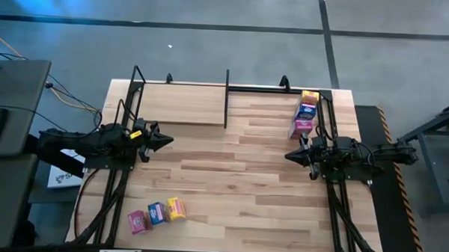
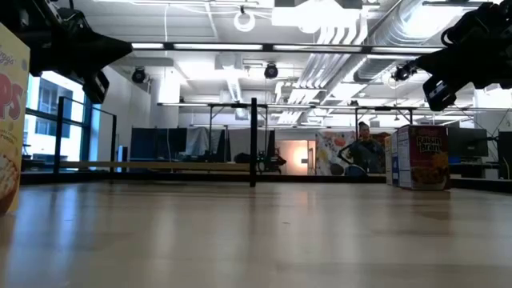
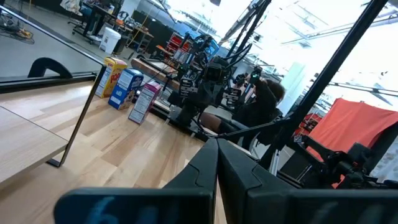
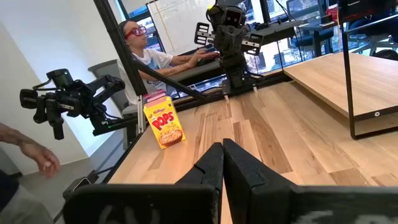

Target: Stack cereal on shelf

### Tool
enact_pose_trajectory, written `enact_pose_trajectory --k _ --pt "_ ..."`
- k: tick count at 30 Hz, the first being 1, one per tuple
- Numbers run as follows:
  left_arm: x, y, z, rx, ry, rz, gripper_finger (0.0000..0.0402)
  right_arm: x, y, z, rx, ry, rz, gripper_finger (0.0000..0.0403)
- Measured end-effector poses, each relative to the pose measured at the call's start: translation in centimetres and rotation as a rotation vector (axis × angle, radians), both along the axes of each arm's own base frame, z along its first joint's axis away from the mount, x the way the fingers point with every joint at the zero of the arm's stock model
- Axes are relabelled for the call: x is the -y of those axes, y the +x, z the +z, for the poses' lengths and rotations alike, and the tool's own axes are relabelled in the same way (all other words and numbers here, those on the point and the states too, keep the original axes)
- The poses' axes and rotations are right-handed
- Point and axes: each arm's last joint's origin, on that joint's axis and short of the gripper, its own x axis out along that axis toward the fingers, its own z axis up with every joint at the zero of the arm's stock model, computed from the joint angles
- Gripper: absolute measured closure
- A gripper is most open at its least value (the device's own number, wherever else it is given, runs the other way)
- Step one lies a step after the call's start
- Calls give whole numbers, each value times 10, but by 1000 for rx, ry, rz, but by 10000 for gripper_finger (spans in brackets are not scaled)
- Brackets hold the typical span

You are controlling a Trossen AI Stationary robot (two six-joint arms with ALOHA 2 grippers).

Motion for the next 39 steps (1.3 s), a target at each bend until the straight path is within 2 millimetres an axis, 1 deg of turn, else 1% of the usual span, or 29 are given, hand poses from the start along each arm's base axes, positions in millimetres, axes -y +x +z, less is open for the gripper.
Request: enact_pose_trajectory --k 39 --pt "0 0 0 0 0 0 401 1 0 2 22 3 -23 402"
